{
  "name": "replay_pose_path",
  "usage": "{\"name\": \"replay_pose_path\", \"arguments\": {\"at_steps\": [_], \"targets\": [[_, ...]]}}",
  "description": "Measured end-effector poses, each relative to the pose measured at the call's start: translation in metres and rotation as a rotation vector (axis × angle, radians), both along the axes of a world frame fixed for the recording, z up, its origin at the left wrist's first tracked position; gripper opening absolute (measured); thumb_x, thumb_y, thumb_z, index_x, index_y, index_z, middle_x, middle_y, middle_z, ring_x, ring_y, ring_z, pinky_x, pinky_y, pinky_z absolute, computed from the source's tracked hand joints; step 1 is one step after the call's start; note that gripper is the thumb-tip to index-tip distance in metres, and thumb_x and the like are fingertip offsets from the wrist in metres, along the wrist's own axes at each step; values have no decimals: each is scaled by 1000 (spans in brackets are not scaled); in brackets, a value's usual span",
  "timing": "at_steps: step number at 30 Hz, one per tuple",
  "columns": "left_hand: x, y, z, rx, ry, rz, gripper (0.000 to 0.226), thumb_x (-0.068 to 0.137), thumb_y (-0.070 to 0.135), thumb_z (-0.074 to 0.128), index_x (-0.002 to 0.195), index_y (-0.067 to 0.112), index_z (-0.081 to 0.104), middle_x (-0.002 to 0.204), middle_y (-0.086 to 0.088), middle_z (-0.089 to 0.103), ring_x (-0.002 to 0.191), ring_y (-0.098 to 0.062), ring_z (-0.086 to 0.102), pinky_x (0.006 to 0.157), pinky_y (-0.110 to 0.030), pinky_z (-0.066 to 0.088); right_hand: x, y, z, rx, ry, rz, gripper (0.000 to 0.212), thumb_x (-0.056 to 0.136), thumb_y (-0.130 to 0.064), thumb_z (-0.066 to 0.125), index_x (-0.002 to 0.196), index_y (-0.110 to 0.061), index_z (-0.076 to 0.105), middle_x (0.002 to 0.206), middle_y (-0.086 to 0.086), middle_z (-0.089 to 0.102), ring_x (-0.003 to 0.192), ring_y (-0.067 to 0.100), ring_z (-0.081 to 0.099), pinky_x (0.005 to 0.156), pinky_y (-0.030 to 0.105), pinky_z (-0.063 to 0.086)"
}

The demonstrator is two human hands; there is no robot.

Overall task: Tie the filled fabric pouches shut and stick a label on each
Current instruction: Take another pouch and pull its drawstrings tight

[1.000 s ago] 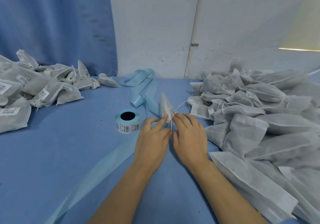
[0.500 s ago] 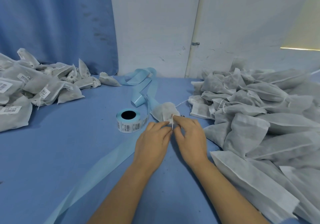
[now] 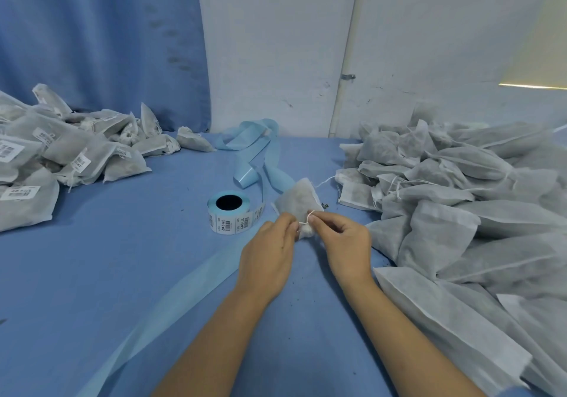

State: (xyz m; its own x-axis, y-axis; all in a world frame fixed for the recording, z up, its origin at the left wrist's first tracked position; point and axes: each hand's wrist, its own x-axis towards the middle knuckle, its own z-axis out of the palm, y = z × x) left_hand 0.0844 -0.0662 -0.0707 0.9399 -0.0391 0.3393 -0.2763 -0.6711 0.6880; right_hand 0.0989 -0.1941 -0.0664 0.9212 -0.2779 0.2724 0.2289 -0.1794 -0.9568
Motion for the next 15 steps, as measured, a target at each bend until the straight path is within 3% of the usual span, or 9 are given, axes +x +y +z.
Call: {"name": "replay_pose_path", "arguments": {"at_steps": [5,10,12,15], "targets": [[2,2,0,-229,18,58,21,101,31,38,89,23,53,84,8,66,84,-13,59,76,-39,47,-1,0,3,44,38,103,12,82,-15,74,79,-27,76,82,-13,75,83,-1,69,76,11,49],[4,3,1,-318,5,108,18,100,30,44,87,24,55,79,5,66,78,-13,61,72,-40,49,-5,2,6,-92,-1,181,14,83,-20,73,77,-32,77,80,-14,75,83,8,68,80,25,50],[4,4,0,-295,-5,121,18,99,31,45,88,21,55,79,3,66,77,-15,60,70,-39,48,-6,4,5,-201,-41,191,14,83,-23,73,76,-34,77,80,-18,73,88,6,62,82,21,43],[4,3,-2,-182,-66,145,17,99,31,45,88,22,55,82,7,61,80,-11,53,65,-27,41,-8,6,3,-362,-72,165,9,83,-26,74,78,-33,77,82,-20,72,96,2,52,82,9,34]]}}
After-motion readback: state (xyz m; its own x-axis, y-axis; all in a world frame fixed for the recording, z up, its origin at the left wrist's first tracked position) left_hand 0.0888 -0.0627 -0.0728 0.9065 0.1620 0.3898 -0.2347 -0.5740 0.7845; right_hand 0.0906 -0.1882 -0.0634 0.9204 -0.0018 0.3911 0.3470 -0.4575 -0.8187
